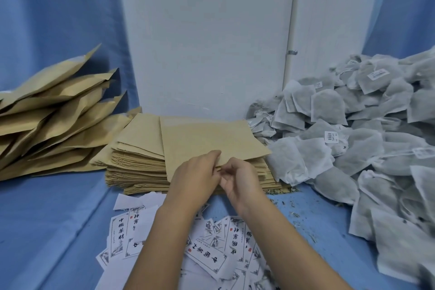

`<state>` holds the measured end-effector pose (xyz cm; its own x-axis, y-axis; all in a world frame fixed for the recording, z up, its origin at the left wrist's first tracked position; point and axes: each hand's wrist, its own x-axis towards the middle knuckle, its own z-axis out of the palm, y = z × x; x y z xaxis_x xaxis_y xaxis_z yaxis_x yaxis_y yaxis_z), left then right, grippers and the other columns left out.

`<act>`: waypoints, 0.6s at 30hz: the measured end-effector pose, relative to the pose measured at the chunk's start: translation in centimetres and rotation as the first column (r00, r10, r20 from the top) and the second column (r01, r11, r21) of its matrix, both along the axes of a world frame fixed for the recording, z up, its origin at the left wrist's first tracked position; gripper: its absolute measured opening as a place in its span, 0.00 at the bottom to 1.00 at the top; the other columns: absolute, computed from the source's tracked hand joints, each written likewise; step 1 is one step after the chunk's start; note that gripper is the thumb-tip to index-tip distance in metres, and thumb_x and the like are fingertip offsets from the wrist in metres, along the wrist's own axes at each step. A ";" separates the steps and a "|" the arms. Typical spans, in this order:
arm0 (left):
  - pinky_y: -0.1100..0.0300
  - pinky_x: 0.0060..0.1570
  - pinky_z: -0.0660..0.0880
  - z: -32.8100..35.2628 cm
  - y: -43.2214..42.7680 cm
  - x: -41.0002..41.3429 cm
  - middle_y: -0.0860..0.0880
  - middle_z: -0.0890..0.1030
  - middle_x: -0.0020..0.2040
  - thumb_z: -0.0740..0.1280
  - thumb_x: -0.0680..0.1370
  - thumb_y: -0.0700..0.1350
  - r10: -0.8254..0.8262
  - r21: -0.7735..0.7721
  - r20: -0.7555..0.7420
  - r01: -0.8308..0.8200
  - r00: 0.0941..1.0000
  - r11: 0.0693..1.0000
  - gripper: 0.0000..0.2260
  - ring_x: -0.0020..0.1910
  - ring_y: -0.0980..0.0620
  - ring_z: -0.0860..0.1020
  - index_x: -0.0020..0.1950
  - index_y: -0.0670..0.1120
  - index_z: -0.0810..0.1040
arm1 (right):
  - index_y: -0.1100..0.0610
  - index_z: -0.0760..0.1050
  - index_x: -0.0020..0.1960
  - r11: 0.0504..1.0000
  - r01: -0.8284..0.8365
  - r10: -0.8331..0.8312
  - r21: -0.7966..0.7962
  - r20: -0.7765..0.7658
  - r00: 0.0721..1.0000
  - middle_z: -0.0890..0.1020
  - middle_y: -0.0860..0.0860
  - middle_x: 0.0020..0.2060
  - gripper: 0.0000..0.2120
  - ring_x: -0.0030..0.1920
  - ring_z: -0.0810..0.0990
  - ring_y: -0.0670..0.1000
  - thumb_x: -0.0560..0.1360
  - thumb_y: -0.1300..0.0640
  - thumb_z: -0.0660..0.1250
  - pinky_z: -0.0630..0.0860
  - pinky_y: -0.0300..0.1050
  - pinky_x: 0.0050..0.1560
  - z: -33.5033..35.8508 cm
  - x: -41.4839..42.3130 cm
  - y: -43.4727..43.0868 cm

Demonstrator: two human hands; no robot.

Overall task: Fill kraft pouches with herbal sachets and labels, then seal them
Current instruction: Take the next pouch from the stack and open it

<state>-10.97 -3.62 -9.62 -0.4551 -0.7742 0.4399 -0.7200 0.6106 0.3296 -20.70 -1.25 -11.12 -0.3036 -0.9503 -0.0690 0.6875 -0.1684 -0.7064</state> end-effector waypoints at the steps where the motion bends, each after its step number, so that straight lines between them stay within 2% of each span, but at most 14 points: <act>1: 0.54 0.52 0.73 0.0 0.0 -0.2 0.50 0.80 0.59 0.60 0.77 0.43 0.026 -0.028 -0.006 -0.027 1.000 0.999 0.18 0.58 0.46 0.76 0.67 0.53 0.71 | 0.64 0.69 0.40 1.000 0.006 -0.006 -0.003 -0.009 1.000 0.72 0.57 0.35 0.10 0.36 0.76 0.53 0.70 0.75 0.53 0.81 0.41 0.37 0.0 0.1 0.0; 6: 0.54 0.49 0.72 -0.3 0.0 -0.2 0.48 0.82 0.56 0.56 0.82 0.47 0.063 -0.086 -0.073 -0.070 0.995 0.994 0.15 0.55 0.45 0.78 0.67 0.53 0.73 | 0.66 0.71 0.46 0.999 0.049 -0.048 0.013 -0.042 0.998 0.77 0.58 0.34 0.07 0.35 0.81 0.52 0.75 0.74 0.58 0.81 0.41 0.37 0.3 0.4 0.2; 10: 0.52 0.49 0.72 0.0 0.2 -0.2 0.46 0.82 0.55 0.55 0.82 0.46 0.043 -0.124 -0.078 -0.053 0.996 0.991 0.16 0.54 0.43 0.78 0.70 0.53 0.70 | 0.68 0.73 0.45 0.998 0.060 -0.059 0.019 -0.029 0.998 0.79 0.55 0.31 0.05 0.30 0.81 0.48 0.75 0.73 0.60 0.82 0.42 0.36 0.5 0.4 0.3; 12: 0.53 0.47 0.71 0.4 0.2 -0.2 0.45 0.82 0.53 0.56 0.82 0.45 0.040 -0.165 -0.063 -0.049 0.997 0.985 0.18 0.52 0.43 0.78 0.71 0.54 0.68 | 0.68 0.74 0.44 0.998 0.063 -0.063 0.009 -0.002 0.998 0.80 0.57 0.33 0.05 0.31 0.82 0.50 0.75 0.73 0.60 0.82 0.43 0.38 0.8 0.3 0.2; 14: 0.53 0.45 0.71 0.6 0.4 -0.4 0.45 0.82 0.52 0.56 0.82 0.44 0.031 -0.182 -0.060 -0.042 0.998 0.982 0.19 0.51 0.42 0.78 0.72 0.54 0.67 | 0.69 0.74 0.44 0.996 0.085 -0.085 0.018 -0.015 0.996 0.79 0.58 0.35 0.06 0.30 0.81 0.49 0.75 0.74 0.59 0.82 0.43 0.38 1.0 0.2 0.2; 18: 0.51 0.46 0.71 0.5 0.6 -0.4 0.44 0.83 0.51 0.56 0.82 0.44 0.017 -0.162 -0.111 -0.035 0.994 0.986 0.18 0.51 0.41 0.78 0.72 0.52 0.68 | 0.65 0.71 0.38 0.982 0.168 -0.159 0.090 -0.100 0.982 0.72 0.53 0.26 0.08 0.20 0.73 0.44 0.73 0.75 0.60 0.78 0.37 0.29 1.1 0.1 0.6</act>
